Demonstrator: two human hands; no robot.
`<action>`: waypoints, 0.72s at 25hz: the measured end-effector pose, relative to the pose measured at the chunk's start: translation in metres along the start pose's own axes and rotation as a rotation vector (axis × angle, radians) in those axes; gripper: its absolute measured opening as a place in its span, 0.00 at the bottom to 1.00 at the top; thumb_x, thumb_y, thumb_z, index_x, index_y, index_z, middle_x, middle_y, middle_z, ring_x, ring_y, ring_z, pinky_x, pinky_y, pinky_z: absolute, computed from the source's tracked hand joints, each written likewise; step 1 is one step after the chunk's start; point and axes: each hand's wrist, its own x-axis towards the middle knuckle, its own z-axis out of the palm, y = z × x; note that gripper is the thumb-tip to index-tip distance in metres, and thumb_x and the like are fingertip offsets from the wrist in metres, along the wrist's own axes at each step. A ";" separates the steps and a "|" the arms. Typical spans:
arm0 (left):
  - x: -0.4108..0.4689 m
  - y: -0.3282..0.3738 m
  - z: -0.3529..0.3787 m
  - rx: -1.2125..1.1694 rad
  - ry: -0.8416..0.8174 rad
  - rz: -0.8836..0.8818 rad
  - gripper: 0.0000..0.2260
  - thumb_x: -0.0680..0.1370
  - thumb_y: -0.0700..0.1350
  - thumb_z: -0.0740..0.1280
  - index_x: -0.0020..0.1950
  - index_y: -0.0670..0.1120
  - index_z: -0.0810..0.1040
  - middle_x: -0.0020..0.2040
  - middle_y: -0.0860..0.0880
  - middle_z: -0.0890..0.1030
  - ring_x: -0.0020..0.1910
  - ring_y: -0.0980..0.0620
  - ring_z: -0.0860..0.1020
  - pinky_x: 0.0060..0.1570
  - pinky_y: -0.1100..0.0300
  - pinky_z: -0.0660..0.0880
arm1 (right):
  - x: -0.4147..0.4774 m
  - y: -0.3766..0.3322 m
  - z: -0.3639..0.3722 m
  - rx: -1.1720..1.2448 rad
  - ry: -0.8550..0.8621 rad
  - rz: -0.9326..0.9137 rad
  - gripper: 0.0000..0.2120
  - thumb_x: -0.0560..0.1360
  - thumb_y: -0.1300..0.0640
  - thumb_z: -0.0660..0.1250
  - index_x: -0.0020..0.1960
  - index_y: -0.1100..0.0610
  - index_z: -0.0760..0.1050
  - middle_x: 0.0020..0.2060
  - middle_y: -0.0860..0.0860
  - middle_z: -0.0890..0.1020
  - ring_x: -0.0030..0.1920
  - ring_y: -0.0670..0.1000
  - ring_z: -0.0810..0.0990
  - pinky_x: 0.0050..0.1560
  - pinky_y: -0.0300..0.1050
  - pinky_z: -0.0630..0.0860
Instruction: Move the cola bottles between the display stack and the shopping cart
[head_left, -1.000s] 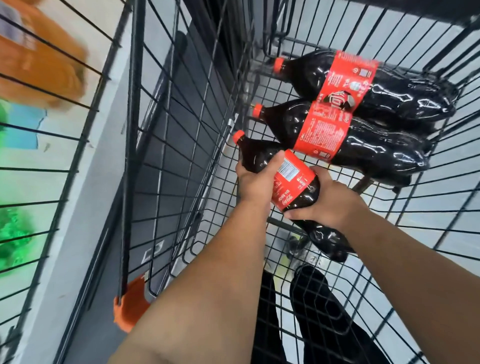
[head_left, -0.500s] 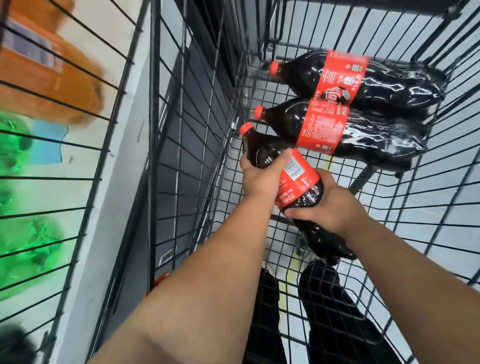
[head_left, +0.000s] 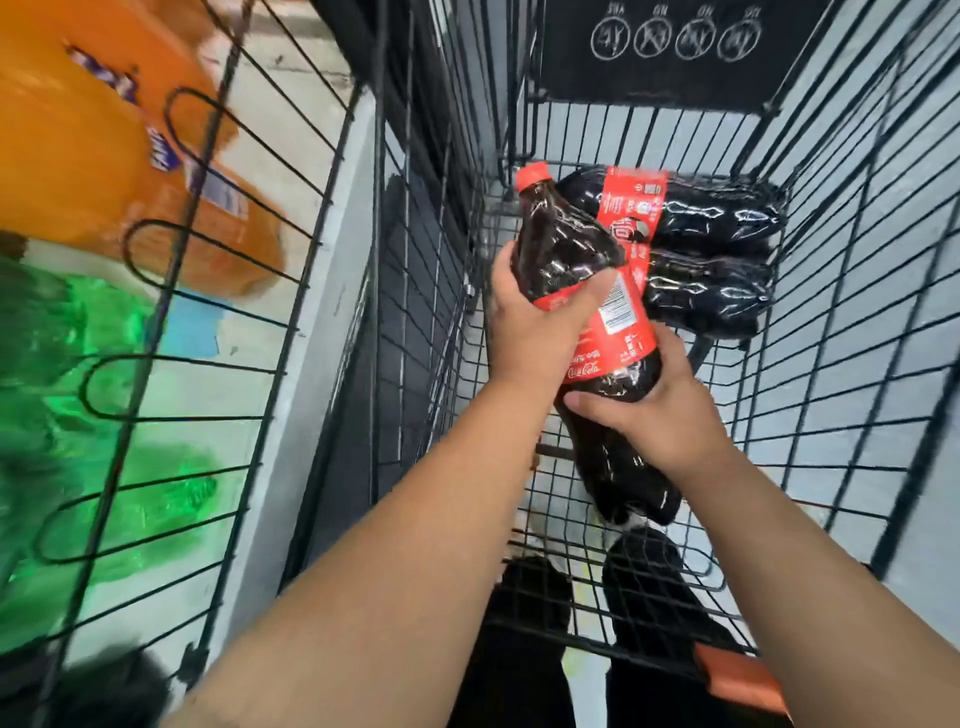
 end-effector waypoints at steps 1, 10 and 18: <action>-0.008 0.015 -0.005 -0.014 -0.024 0.025 0.47 0.56 0.66 0.82 0.70 0.63 0.64 0.65 0.51 0.79 0.61 0.50 0.82 0.62 0.44 0.79 | -0.008 -0.010 -0.003 0.008 0.014 -0.014 0.48 0.55 0.42 0.83 0.69 0.38 0.62 0.48 0.33 0.78 0.52 0.43 0.80 0.57 0.42 0.74; -0.079 0.149 -0.040 -0.241 -0.178 0.129 0.40 0.55 0.58 0.81 0.64 0.53 0.71 0.57 0.47 0.84 0.54 0.47 0.85 0.58 0.45 0.81 | -0.079 -0.122 -0.037 0.210 0.060 -0.223 0.50 0.52 0.42 0.84 0.69 0.39 0.62 0.54 0.39 0.81 0.55 0.39 0.80 0.59 0.40 0.74; -0.159 0.245 -0.067 -0.298 -0.019 0.345 0.45 0.57 0.59 0.80 0.71 0.50 0.68 0.59 0.44 0.83 0.54 0.45 0.85 0.56 0.45 0.82 | -0.136 -0.216 -0.079 0.178 -0.062 -0.487 0.42 0.57 0.49 0.84 0.63 0.37 0.65 0.54 0.40 0.80 0.52 0.36 0.79 0.49 0.29 0.73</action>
